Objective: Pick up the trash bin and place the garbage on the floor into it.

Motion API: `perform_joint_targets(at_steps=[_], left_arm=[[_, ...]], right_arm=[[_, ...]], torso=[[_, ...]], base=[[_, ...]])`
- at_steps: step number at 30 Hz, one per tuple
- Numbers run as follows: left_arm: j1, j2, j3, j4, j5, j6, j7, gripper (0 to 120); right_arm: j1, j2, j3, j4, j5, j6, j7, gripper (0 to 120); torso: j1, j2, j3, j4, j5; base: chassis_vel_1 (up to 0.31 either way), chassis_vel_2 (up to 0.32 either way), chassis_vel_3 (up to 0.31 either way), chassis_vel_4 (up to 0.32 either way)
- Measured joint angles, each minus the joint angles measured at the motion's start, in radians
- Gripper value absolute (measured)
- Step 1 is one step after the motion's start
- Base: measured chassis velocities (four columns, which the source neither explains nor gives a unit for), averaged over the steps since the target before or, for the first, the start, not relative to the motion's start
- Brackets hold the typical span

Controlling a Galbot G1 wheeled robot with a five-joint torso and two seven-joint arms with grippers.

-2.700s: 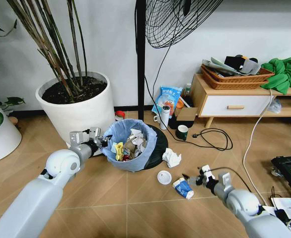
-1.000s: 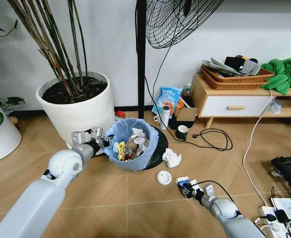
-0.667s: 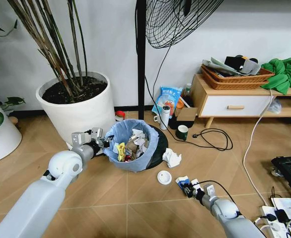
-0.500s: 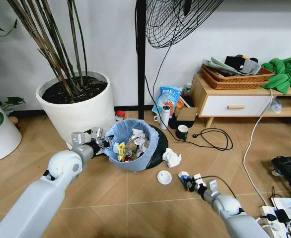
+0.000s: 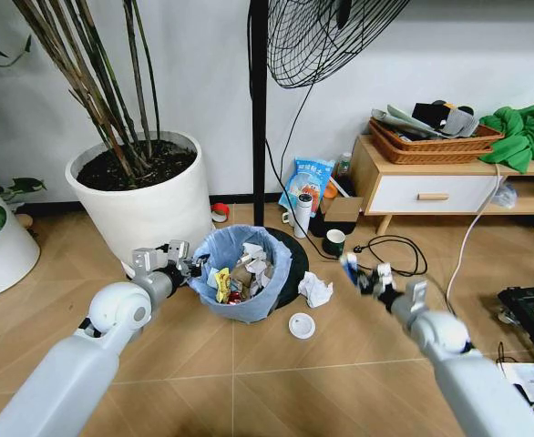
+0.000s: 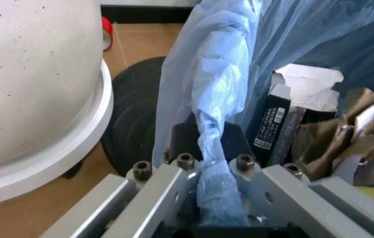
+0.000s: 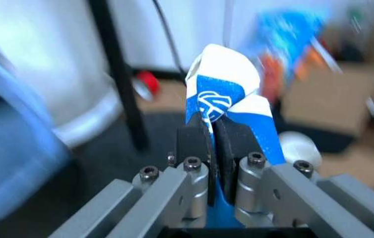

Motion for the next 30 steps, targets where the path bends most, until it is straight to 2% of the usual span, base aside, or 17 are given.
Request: perform_joint_targets(at_steps=[5, 10, 12, 15, 17, 22, 24, 30], left_arm=[[-0.014, -0.011, 0.011, 0.009, -0.001, 0.003, -0.002, 0], [-0.019, -0.016, 0.017, 0.016, -0.001, 0.005, -0.002, 0], [-0.025, -0.023, 0.022, 0.023, -0.001, 0.006, -0.003, 0], [-0.028, -0.025, 0.025, 0.026, -0.001, 0.007, -0.005, 0], [-0.036, -0.028, 0.029, 0.03, -0.001, 0.008, -0.006, 0], [-0.045, -0.031, 0.032, 0.034, -0.003, 0.008, -0.009, 0], [-0.055, -0.035, 0.032, 0.041, -0.006, 0.008, -0.015, 0], [-0.063, -0.04, 0.032, 0.045, -0.01, 0.009, -0.023, 0]], right_arm=[[0.06, -0.026, -0.022, 0.11, 0.1, -0.051, -0.007, 1], [0.099, -0.039, -0.047, 0.157, 0.157, -0.078, -0.014, 0], [0.164, -0.05, -0.099, 0.202, 0.222, -0.11, -0.024, 0], [0.212, -0.052, -0.148, 0.221, 0.248, -0.125, -0.029, 0], [0.266, -0.052, -0.223, 0.237, 0.266, -0.131, -0.031, 0], [0.301, -0.052, -0.289, 0.249, 0.279, -0.134, -0.029, 0], [0.319, -0.053, -0.347, 0.248, 0.28, -0.136, -0.029, 0], [0.315, -0.06, -0.374, 0.235, 0.257, -0.134, -0.045, 0]], torso=[[0.0, 0.0, 0.0, -0.0001, 0.0003], [0.0, 0.0, 0.0, -0.0002, 0.0002], [0.0, 0.0, 0.0, 0.0, 0.0], [0.0, 0.0, 0.0, 0.0, 0.0001], [0.0, 0.0, 0.0, 0.0, 0.0001], [0.0, 0.0, 0.0, 0.0, 0.0], [0.0, 0.0, 0.0, 0.0, 0.0003], [0.0, 0.0, 0.0, -0.0002, 0.0004]], base=[[0.0, 0.0, 0.0, 0.0], [0.0, 0.0, 0.0, 0.0], [0.0, 0.0, 0.0, 0.0], [0.0, 0.0, 0.0, 0.0], [0.0, 0.0, 0.0, 0.0], [0.0, 0.0, 0.0, 0.0], [0.0, 0.0, 0.0, 0.0], [0.0, 0.0, 0.0, 0.0]])
